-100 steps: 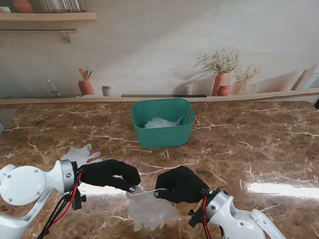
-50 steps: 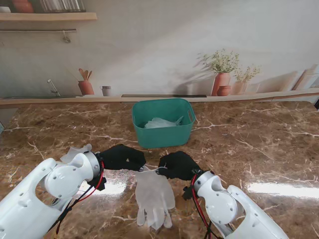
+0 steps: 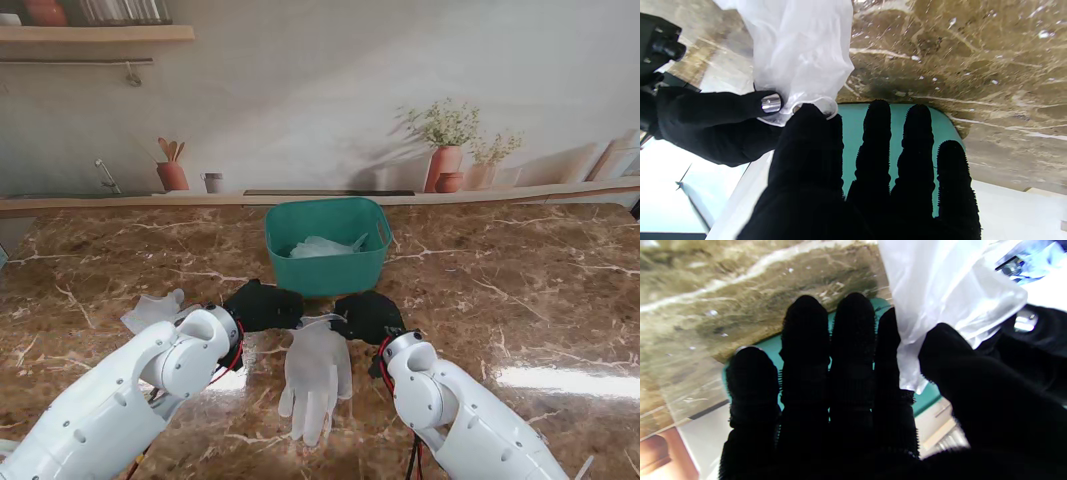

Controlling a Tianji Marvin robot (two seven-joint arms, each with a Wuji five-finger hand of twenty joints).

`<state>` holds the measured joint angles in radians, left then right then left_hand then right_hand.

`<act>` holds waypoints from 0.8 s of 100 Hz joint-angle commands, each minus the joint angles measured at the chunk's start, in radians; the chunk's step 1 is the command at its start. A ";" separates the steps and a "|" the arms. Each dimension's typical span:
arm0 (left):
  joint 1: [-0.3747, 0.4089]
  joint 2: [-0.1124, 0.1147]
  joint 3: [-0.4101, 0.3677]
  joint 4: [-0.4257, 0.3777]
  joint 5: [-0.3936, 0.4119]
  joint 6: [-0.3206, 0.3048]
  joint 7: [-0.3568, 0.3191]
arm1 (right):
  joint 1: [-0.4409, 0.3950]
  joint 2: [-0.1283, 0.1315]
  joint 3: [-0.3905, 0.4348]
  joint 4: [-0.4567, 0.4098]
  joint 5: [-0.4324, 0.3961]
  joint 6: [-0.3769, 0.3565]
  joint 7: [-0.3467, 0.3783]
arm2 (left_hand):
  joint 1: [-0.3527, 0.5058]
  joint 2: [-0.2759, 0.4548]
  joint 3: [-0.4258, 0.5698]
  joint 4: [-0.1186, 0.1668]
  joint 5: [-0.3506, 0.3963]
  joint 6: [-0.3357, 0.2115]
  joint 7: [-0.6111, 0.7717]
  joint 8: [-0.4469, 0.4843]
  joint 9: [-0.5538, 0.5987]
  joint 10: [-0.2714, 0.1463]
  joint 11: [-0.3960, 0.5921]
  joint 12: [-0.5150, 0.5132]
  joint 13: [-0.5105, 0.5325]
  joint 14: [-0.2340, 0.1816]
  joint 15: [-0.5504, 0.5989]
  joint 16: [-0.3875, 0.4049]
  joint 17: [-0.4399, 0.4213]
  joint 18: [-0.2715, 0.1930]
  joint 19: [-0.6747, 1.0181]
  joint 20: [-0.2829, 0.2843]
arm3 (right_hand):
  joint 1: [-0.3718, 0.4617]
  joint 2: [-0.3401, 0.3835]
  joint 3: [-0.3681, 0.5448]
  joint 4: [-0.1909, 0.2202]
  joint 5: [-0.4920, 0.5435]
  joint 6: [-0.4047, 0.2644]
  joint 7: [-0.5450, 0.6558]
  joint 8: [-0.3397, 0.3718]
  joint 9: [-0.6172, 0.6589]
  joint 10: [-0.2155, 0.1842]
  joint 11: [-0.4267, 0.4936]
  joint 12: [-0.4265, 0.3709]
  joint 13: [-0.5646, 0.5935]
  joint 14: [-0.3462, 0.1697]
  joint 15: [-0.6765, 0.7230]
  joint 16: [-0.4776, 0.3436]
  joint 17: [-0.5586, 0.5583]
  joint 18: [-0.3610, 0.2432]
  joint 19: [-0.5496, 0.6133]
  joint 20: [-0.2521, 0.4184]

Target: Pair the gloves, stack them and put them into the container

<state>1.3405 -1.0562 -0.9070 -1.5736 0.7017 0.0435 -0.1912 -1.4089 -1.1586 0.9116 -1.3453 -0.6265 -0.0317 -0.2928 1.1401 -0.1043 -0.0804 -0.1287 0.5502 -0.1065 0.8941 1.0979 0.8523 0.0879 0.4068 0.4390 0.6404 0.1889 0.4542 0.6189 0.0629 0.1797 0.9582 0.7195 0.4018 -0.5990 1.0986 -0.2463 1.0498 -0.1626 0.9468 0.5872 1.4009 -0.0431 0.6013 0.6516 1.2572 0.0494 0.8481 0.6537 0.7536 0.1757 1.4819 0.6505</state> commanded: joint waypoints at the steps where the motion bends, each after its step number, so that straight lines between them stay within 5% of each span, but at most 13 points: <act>1: -0.009 -0.010 0.021 0.021 0.021 0.011 -0.007 | 0.004 -0.013 -0.013 0.017 0.011 0.031 0.017 | 0.032 0.042 0.003 0.014 -0.024 -0.021 0.031 -0.012 0.026 -0.005 0.033 0.019 0.034 0.030 0.043 0.022 0.006 0.004 0.043 0.019 | -0.048 -0.011 0.024 0.003 0.002 -0.022 0.004 -0.016 0.047 -0.005 0.038 0.024 0.025 -0.024 0.032 0.016 0.016 -0.010 0.036 0.023; 14: -0.014 -0.016 0.040 0.047 0.068 0.031 0.046 | 0.033 -0.018 -0.044 0.050 0.005 0.072 0.011 | -0.024 -0.002 0.040 0.046 -0.026 -0.025 -0.011 -0.169 0.042 -0.010 0.039 0.019 0.057 0.033 0.068 0.035 0.025 0.011 0.080 0.013 | -0.048 -0.012 0.021 0.004 0.006 -0.018 0.003 -0.024 0.047 -0.006 0.063 0.035 0.034 -0.027 0.050 0.020 0.028 -0.011 0.045 0.023; 19: -0.009 -0.016 0.037 0.045 0.070 0.035 0.052 | 0.044 -0.021 -0.056 0.062 0.005 0.091 0.010 | -0.043 -0.012 0.050 0.053 -0.024 -0.004 -0.081 -0.278 0.033 -0.006 0.026 0.010 0.056 0.034 0.067 0.035 0.024 0.010 0.081 0.010 | -0.049 -0.017 0.017 0.003 0.007 -0.016 0.000 -0.029 0.047 -0.007 0.068 0.036 0.035 -0.027 0.053 0.020 0.031 -0.011 0.048 0.023; 27: 0.007 -0.015 0.024 0.035 0.085 0.034 0.056 | 0.061 -0.024 -0.076 0.079 -0.004 0.115 0.004 | -0.068 -0.018 0.072 0.061 0.025 0.055 -0.264 -0.584 0.028 -0.019 0.004 -0.017 0.050 0.027 0.055 0.025 0.022 0.007 0.076 -0.001 | -0.047 -0.026 0.008 0.003 0.008 -0.013 -0.011 -0.051 0.045 -0.009 0.067 0.032 0.032 -0.027 0.051 0.017 0.030 -0.011 0.047 0.020; 35: 0.028 -0.010 0.000 0.019 0.109 0.025 0.051 | 0.073 -0.024 -0.091 0.092 -0.020 0.142 -0.001 | -0.100 -0.001 0.090 0.068 0.052 0.094 -0.380 -0.728 -0.005 -0.024 -0.024 -0.043 0.021 0.009 0.011 -0.004 0.010 -0.011 0.034 -0.032 | -0.053 -0.038 -0.009 0.005 -0.012 -0.007 -0.027 -0.105 0.034 -0.010 0.022 0.006 0.004 -0.030 0.015 0.000 0.007 -0.019 0.019 0.003; 38: 0.037 -0.009 -0.009 0.013 0.115 0.025 0.054 | 0.075 -0.025 -0.094 0.095 -0.024 0.152 -0.003 | -0.112 0.000 0.104 0.070 0.056 0.102 -0.403 -0.753 -0.019 -0.023 -0.033 -0.052 0.008 0.007 -0.003 -0.014 0.003 -0.015 0.019 -0.044 | -0.059 -0.042 -0.020 0.006 -0.029 0.000 -0.044 -0.124 0.015 -0.011 -0.003 -0.004 -0.015 -0.031 -0.011 -0.009 -0.011 -0.023 -0.001 -0.005; 39: 0.041 -0.009 -0.012 0.011 0.117 0.025 0.055 | 0.075 -0.025 -0.095 0.096 -0.026 0.155 -0.004 | -0.175 -0.024 0.211 0.059 0.055 0.104 -0.408 -0.762 -0.025 -0.023 -0.030 -0.065 0.004 0.005 -0.005 -0.024 0.000 -0.017 0.021 -0.059 | -0.064 -0.042 -0.026 0.008 -0.039 0.003 -0.058 -0.130 0.003 -0.012 -0.017 -0.008 -0.028 -0.032 -0.027 -0.015 -0.022 -0.026 -0.014 -0.010; 40: 0.044 -0.009 -0.015 0.009 0.119 0.024 0.056 | 0.075 -0.024 -0.096 0.096 -0.028 0.158 -0.004 | -0.175 -0.024 0.211 0.059 0.055 0.104 -0.408 -0.762 -0.025 -0.023 -0.030 -0.065 0.004 0.005 -0.005 -0.024 0.000 -0.017 0.021 -0.059 | -0.068 -0.042 -0.032 0.011 -0.049 0.007 -0.073 -0.134 -0.009 -0.013 -0.030 -0.012 -0.040 -0.033 -0.043 -0.019 -0.032 -0.028 -0.027 -0.014; 41: 0.047 -0.009 -0.019 0.007 0.121 0.023 0.057 | 0.075 -0.024 -0.096 0.096 -0.030 0.161 -0.005 | -0.327 -0.073 0.477 0.023 0.056 0.110 -0.426 -0.778 -0.039 -0.023 -0.042 -0.071 -0.010 0.000 -0.023 -0.035 -0.007 -0.023 0.005 -0.072 | -0.071 -0.042 -0.036 0.012 -0.059 0.009 -0.085 -0.137 -0.021 -0.014 -0.041 -0.015 -0.052 -0.034 -0.055 -0.022 -0.044 -0.030 -0.037 -0.017; 45: 0.059 -0.009 -0.033 0.000 0.125 0.018 0.060 | 0.074 -0.023 -0.098 0.096 -0.041 0.171 -0.007 | -0.402 -0.082 0.589 0.020 0.050 0.116 -0.452 -0.798 -0.068 -0.025 -0.058 -0.085 -0.040 -0.011 -0.055 -0.055 -0.021 -0.040 -0.029 -0.094 | -0.095 -0.032 -0.056 0.037 -0.091 0.022 -0.202 -0.106 -0.082 -0.021 -0.095 -0.031 -0.111 -0.041 -0.128 -0.036 -0.094 -0.043 -0.099 -0.031; 51: 0.077 -0.008 -0.054 -0.011 0.130 0.015 0.066 | 0.070 -0.019 -0.096 0.093 -0.062 0.180 -0.012 | -0.434 -0.077 0.621 0.037 0.050 0.123 -0.472 -0.810 -0.102 -0.023 -0.072 -0.101 -0.070 -0.022 -0.084 -0.077 -0.036 -0.060 -0.065 -0.121 | -0.145 0.007 -0.086 0.135 -0.135 0.045 -0.408 -0.013 -0.188 -0.026 -0.166 -0.069 -0.205 -0.050 -0.237 -0.071 -0.174 -0.060 -0.201 -0.048; 65: 0.116 -0.009 -0.104 -0.032 0.124 -0.002 0.075 | 0.044 -0.008 -0.066 0.066 -0.096 0.186 -0.017 | -0.478 -0.078 0.631 0.052 0.028 0.124 -0.522 -0.835 -0.204 -0.033 -0.105 -0.144 -0.175 -0.069 -0.163 -0.143 -0.089 -0.129 -0.148 -0.194 | -0.187 0.040 -0.206 0.150 -0.335 0.070 -0.590 -0.026 -0.441 -0.025 -0.312 -0.189 -0.382 -0.053 -0.448 -0.179 -0.307 -0.092 -0.415 -0.103; 80: 0.162 -0.009 -0.167 -0.059 0.131 -0.018 0.089 | -0.007 0.004 -0.003 0.009 -0.137 0.184 -0.029 | -0.498 -0.115 0.641 0.053 0.024 0.118 -0.548 -0.849 -0.245 -0.044 -0.110 -0.169 -0.213 -0.088 -0.183 -0.168 -0.111 -0.135 -0.174 -0.226 | -0.188 0.073 -0.290 0.169 -0.394 0.080 -0.619 -0.047 -0.546 -0.020 -0.356 -0.266 -0.443 -0.054 -0.531 -0.236 -0.341 -0.102 -0.498 -0.132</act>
<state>1.4782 -1.0717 -1.0500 -1.6165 0.8259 0.0348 -0.1047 -1.3838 -1.1689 0.8854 -1.3099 -0.7549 0.1472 -0.3229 0.6814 -0.1924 0.5408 -0.0895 0.5832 0.0033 0.3685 0.2591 0.6398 0.0657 0.3027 0.2845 0.4475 0.1398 0.3046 0.4649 -0.0227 0.0729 0.8108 0.5120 0.2603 -0.5459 0.8397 -0.1331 0.6878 -0.0867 0.3462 0.5514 0.8890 -0.0507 0.2621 0.4204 0.8488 0.0145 0.3481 0.4566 0.4289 0.0965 1.0096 0.5374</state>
